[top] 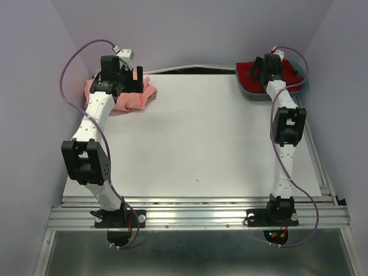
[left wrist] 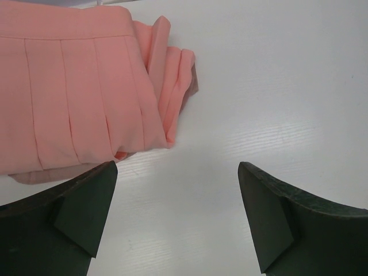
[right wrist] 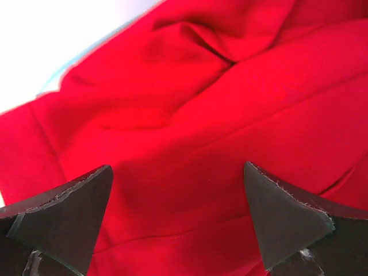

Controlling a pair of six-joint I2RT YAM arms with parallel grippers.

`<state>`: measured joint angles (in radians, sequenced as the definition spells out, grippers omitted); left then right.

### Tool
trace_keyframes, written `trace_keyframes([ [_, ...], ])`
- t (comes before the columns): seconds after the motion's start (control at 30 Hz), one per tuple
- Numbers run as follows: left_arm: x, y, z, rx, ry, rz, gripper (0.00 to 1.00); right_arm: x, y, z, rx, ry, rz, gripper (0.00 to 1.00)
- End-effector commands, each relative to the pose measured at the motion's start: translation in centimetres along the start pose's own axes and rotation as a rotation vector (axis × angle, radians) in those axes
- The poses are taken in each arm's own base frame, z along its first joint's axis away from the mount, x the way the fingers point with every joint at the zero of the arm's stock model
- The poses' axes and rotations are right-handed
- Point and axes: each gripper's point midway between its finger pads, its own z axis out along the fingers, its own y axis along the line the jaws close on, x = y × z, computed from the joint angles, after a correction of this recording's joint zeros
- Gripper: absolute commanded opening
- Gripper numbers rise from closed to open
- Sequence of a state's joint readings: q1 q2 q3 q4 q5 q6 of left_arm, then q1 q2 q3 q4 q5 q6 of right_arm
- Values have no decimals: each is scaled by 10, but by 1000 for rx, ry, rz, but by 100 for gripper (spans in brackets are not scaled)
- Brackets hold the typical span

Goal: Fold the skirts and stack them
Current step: Grab the skirt from the pile

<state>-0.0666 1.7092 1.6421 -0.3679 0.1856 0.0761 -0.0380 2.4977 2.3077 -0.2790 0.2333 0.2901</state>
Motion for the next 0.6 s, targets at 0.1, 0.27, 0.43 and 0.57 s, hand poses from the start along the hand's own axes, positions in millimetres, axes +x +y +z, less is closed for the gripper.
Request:
trace_keyframes([
  [0.1, -19, 6, -23, -38, -59, -1, 99, 31, -23, 6, 66, 50, -112, 100],
  [0.27, -16, 6, -24, -43, -53, -2, 99, 44, -27, 13, 75, 79, -138, 70],
  [0.43, -13, 4, -25, -32, -45, -3, 99, 9, -10, 3, 10, 27, -150, 28],
  [0.57, -9, 0, -22, -6, -38, -18, 99, -49, 2, -20, -21, -102, -146, 1],
])
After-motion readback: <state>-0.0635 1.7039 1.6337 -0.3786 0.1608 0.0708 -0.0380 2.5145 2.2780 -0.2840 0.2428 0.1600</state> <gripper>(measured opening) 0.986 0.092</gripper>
